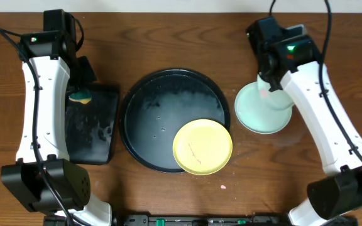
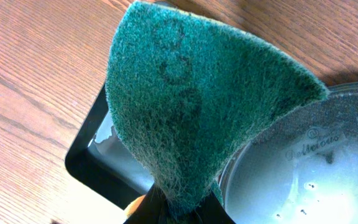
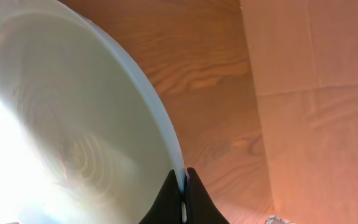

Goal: Clean dirty plates on tray and stack at the side

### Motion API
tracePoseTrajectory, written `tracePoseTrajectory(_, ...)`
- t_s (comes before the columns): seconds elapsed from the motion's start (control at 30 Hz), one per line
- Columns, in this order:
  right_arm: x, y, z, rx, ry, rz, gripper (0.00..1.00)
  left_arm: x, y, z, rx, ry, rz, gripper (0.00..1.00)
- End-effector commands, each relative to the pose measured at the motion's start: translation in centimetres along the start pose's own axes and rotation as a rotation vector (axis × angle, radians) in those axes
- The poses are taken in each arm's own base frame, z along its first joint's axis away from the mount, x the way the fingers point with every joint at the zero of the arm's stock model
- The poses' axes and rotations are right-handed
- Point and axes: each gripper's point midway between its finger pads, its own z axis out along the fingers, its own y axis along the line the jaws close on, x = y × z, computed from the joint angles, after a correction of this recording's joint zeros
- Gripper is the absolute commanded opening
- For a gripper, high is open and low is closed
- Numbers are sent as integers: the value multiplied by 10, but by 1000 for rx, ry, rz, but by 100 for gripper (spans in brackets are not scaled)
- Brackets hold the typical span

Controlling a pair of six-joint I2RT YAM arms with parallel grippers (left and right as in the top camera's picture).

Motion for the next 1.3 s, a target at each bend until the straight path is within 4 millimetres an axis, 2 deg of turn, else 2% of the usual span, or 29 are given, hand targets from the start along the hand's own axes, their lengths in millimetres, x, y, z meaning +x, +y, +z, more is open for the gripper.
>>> tracePoseTrajectory(0.0, -3, -22, -2, 50, -24, 61, 1, 2, 2, 5, -18, 12, -3, 8)
tracePoseTrajectory(0.23, -19, -37, -12, 174, -114, 85, 1, 2, 2, 5, -18, 12, -4, 9)
tracePoseTrajectory(0.43, -33, -49, -36, 320, -221, 83, 1, 2, 2, 5, -18, 12, -4, 8)
tracePoseTrajectory(0.57, -42, -47, -58, 387, -302, 77, 1, 2, 2, 5, -18, 12, -3, 9)
tracePoseTrajectory(0.7, -46, -40, -72, 395, -351, 74, 1, 2, 2, 5, -18, 12, -3, 8)
tracePoseTrajectory(0.93, -47, -35, -73, 372, -358, 83, 1, 2, 2, 5, -18, 12, -4, 9)
tracePoseTrajectory(1.0, -47, -23, -68, 294, -344, 96, 1, 2, 2, 5, -18, 12, -4, 9)
tracePoseTrajectory(1.07, -47, 5, -61, 125, -314, 109, 1, 2, 2, 5, -18, 12, -4, 8)
tracePoseTrajectory(1.13, -48, 48, -56, -127, -270, 122, 1, 2, 2, 5, -18, 12, -4, 8)
tracePoseTrajectory(1.17, -49, 79, -58, -307, -242, 128, 1, 2, 2, 5, -18, 12, -4, 9)
tracePoseTrajectory(1.2, -51, 107, -64, -469, -218, 128, 1, 2, 2, 5, -18, 12, -4, 9)
tracePoseTrajectory(1.27, -56, 149, -75, -699, -197, 123, 1, 2, 2, 5, -17, 12, -4, 8)
